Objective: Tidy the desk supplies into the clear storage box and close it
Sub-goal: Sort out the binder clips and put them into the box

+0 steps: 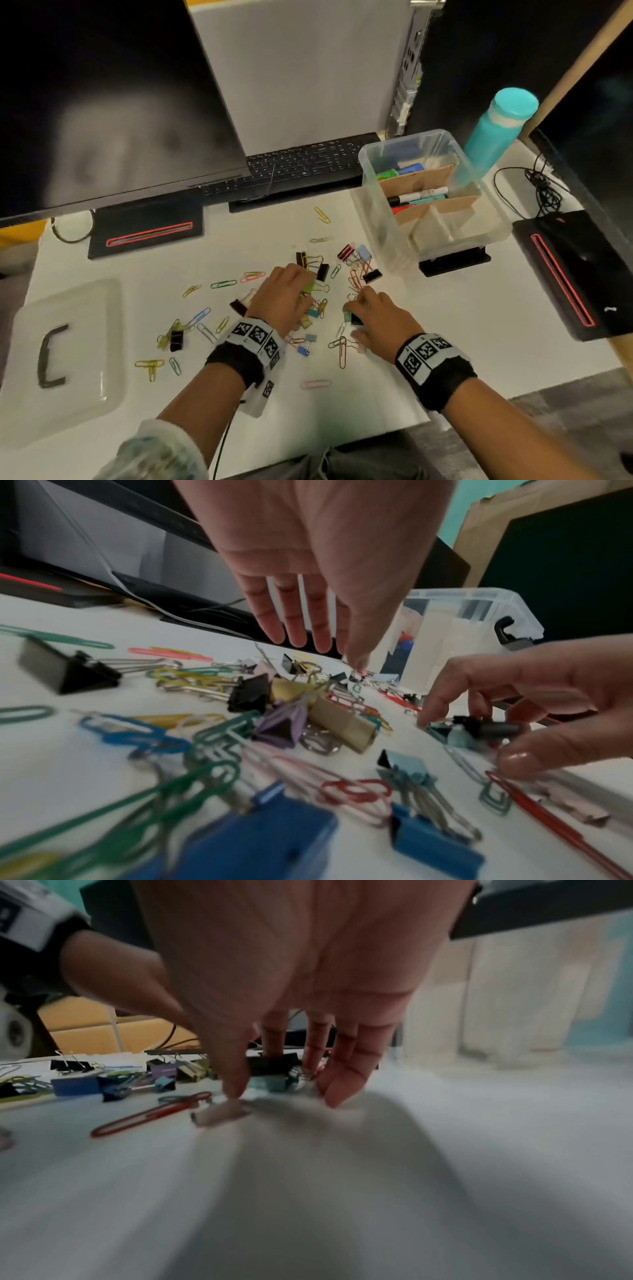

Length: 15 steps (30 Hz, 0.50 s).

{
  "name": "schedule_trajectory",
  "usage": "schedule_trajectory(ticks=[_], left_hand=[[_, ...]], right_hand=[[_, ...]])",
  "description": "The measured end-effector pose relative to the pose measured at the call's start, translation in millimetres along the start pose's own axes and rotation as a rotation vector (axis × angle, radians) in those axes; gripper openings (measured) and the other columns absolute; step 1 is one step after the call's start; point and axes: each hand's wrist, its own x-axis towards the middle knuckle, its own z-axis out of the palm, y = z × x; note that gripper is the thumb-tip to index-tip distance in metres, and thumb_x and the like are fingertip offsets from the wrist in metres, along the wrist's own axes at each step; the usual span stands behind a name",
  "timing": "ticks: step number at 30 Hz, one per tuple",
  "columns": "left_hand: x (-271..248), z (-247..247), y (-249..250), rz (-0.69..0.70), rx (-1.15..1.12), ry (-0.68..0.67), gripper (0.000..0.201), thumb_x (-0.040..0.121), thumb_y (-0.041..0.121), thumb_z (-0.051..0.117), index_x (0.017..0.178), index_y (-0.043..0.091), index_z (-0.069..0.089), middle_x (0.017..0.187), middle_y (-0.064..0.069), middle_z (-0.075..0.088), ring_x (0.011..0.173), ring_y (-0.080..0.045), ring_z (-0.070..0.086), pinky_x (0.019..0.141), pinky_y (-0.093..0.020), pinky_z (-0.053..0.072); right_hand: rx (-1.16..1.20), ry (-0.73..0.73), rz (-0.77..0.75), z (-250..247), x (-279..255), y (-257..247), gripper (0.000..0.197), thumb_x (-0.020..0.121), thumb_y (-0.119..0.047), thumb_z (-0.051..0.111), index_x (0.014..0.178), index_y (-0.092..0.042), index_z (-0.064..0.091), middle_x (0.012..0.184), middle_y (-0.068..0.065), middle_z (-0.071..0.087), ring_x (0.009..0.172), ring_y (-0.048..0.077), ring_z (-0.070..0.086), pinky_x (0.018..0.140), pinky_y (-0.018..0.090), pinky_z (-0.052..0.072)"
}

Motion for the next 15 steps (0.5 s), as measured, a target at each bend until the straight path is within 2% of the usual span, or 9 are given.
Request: schedule_trajectory(ticks=[3,6,9,13,15], left_hand=[[17.1,1.4,3.4,-0.010,0.015,-0.071,0.044,0.092,0.023,0.053,0.134,0.016,0.045,0.131,-0.004,0.043,0.117,-0.023,0.041,0.093,-0.038,0.045],[24.3,2.1,2.8,0.016,0.133,-0.155,0.041,0.093,0.020,0.049,0.133,0.015,0.044,0.132,-0.005,0.042,0.118,-0.023,0.040,0.089,-0.038,0.046],[25.5,2.8,-1.8,0.017,0.187,-0.193,0.035,0.093,0.017,0.047,0.128,0.013,0.048,0.130,-0.007,0.043,0.117,-0.024,0.041,0.087,-0.037,0.047],[20.5,1.5,-10.5,-0.007,0.144,-0.218,0.039,0.092,0.013,0.048,0.131,0.013,0.046,0.129,-0.008,0.042,0.115,-0.025,0.043,0.090,-0.039,0.046],[16.1,0.7,-14.9,-0.019,0.125,-0.215,0.039,0.092,0.014,0.048,0.132,0.013,0.046,0.130,-0.007,0.041,0.115,-0.023,0.043,0.092,-0.038,0.046]], right_hand=[[0.021,0.048,0.000,8.1,5.5,-6.0,0.030,0.091,-0.023,0.051,0.121,-0.019,0.048,0.122,0.006,0.037,0.104,0.025,0.044,0.071,0.038,0.054],[0.043,0.087,0.032,10.7,8.3,-13.4,0.025,0.086,-0.014,0.053,0.111,-0.012,0.051,0.118,0.008,0.038,0.099,0.025,0.046,0.070,0.038,0.053],[0.072,0.097,0.081,12.6,11.9,-17.5,0.028,0.081,-0.012,0.057,0.109,-0.010,0.050,0.117,0.009,0.038,0.096,0.024,0.046,0.070,0.036,0.052],[0.174,0.107,0.146,15.7,13.2,-16.1,0.031,0.079,-0.015,0.059,0.107,-0.007,0.048,0.117,0.011,0.036,0.085,0.025,0.050,0.071,0.036,0.051],[0.261,0.118,0.179,16.1,10.4,-13.8,0.026,0.079,-0.016,0.059,0.100,-0.007,0.046,0.111,0.008,0.035,0.074,0.021,0.047,0.063,0.029,0.046]])
